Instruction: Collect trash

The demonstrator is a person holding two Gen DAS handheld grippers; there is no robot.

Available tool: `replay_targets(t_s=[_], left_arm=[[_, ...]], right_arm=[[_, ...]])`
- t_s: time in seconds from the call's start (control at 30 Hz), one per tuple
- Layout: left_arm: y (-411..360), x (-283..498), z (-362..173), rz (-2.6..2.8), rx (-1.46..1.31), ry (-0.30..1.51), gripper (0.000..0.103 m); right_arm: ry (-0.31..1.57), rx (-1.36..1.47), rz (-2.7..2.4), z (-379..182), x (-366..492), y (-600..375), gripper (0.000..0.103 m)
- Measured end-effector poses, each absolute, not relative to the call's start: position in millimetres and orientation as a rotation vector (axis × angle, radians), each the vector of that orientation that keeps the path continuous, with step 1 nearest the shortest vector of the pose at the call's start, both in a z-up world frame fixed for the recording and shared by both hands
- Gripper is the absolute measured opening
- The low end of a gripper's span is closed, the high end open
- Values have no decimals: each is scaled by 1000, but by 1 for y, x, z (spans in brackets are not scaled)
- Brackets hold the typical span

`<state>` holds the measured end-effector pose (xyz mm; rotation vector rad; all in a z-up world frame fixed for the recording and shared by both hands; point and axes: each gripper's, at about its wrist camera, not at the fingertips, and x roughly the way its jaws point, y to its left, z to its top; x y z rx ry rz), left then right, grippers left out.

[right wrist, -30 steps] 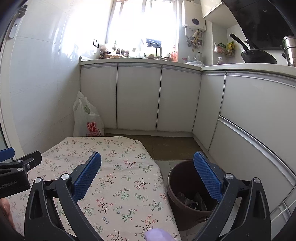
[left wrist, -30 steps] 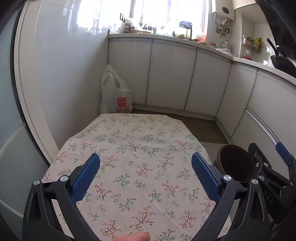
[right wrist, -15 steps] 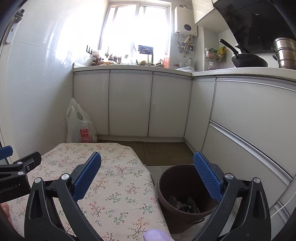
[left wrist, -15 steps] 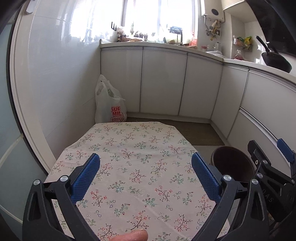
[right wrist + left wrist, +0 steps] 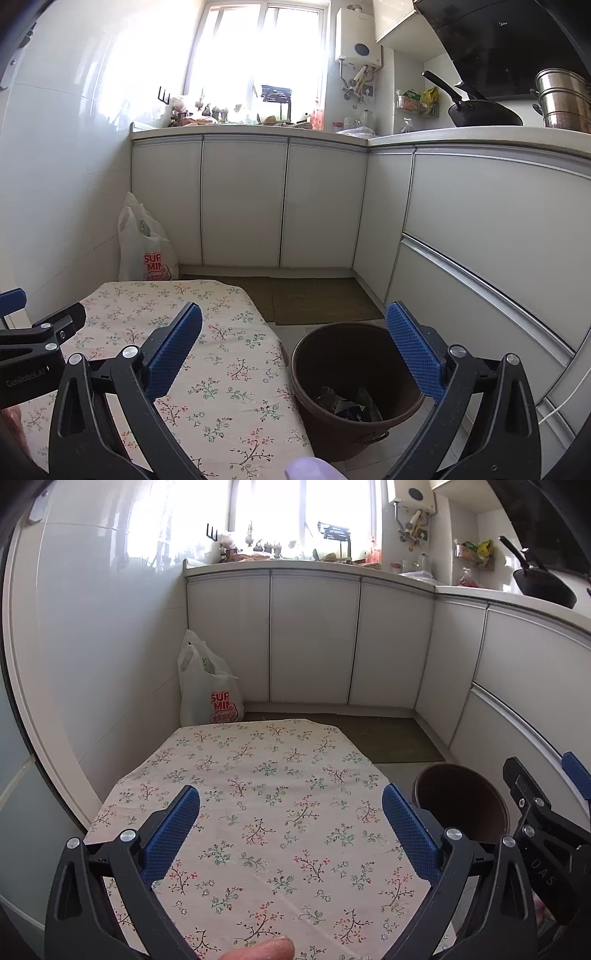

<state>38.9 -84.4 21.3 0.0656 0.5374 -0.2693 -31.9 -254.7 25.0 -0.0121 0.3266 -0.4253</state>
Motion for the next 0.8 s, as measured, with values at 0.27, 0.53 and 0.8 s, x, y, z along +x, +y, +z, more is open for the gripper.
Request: replay_targets(t_s=[0.27, 0.53, 0.8], left_arm=[[-99, 41, 16, -274, 95, 545, 96], [-108, 40, 9, -282, 109, 560, 96], [-108, 45, 4, -286, 97, 594, 96]], right_arm=[[348, -9, -439, 21, -31, -264, 96], [388, -7, -448, 15, -27, -271, 96], [438, -15, -451, 8, -22, -273, 96]])
